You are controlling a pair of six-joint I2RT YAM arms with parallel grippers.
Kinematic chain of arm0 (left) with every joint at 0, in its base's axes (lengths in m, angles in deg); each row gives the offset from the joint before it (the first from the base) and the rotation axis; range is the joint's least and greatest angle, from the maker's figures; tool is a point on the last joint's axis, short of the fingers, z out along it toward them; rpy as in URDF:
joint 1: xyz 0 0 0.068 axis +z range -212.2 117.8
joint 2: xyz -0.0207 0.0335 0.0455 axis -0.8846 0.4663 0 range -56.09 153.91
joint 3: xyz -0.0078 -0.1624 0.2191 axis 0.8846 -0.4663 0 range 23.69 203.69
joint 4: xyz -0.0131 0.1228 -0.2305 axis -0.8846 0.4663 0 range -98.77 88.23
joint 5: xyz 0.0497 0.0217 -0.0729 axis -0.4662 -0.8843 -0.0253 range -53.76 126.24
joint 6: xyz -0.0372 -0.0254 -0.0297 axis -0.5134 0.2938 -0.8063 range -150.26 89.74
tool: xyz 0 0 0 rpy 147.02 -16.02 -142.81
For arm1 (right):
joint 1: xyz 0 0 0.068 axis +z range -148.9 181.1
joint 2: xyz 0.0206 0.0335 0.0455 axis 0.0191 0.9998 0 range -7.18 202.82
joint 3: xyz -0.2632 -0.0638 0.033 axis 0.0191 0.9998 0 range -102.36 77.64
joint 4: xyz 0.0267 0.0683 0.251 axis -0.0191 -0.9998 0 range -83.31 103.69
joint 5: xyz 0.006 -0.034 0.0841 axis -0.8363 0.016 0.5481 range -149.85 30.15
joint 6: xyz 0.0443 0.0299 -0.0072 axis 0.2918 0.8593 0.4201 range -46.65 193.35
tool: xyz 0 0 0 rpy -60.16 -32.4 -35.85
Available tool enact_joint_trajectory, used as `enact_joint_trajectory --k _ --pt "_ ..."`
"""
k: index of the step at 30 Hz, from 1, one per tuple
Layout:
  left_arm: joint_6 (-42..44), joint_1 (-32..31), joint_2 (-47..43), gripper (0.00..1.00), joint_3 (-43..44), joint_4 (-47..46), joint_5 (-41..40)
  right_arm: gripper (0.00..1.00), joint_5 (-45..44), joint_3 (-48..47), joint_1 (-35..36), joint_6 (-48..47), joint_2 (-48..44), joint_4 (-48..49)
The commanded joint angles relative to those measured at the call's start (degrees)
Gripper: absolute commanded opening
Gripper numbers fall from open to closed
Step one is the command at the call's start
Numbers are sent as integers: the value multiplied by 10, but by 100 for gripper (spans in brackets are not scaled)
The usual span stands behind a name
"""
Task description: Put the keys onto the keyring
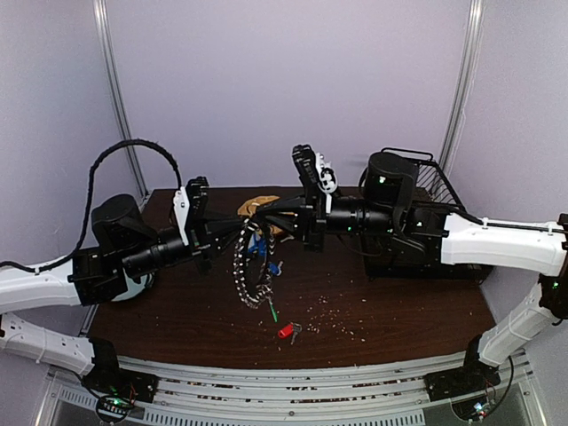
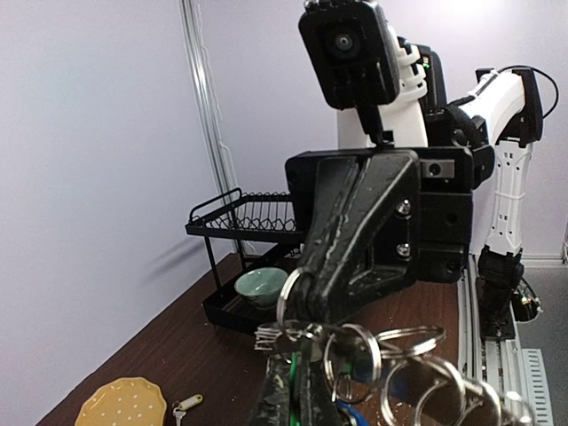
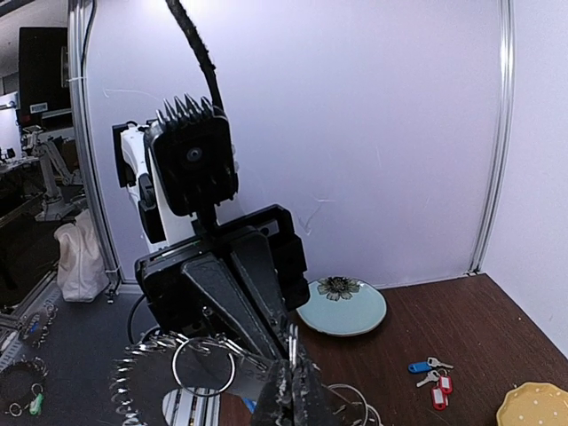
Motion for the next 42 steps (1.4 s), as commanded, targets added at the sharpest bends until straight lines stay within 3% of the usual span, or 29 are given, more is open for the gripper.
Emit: enact_joint_trajectory --k 1,7,14,16,18,21,26,30,34,37,42 --pt "-5 1 25 0 -13 -30 24 0 -9 -2 8 38 -15 139" --pt "-11 -13 67 0 -12 -80 57 0 -54 5 7 54 -6 185" --pt "-25 -14 44 0 -35 -98 34 0 -70 7 -19 73 -13 148" --pt "-15 -13 16 1 -46 -84 0 0 -47 2 -35 63 -20 98" --pt "-8 -9 -13 12 -51 -60 -48 0 -44 4 -44 42 -26 55" --pt "10 6 -40 27 -33 -9 -91 0 -80 4 -52 20 -28 -6" --pt "55 34 -47 38 -24 9 -203 0 -148 20 -53 1 -37 -91" --pt "52 60 -19 44 -10 31 -213 0 -183 26 -53 9 -50 -203" --pt "38 74 -8 51 -21 22 -215 0 -275 34 -53 29 -59 -335" --pt "35 85 5 54 -10 43 -220 0 -315 6 -53 42 -23 -466" --pt "33 92 6 55 -13 52 -226 0 -349 -5 -55 97 95 -490"
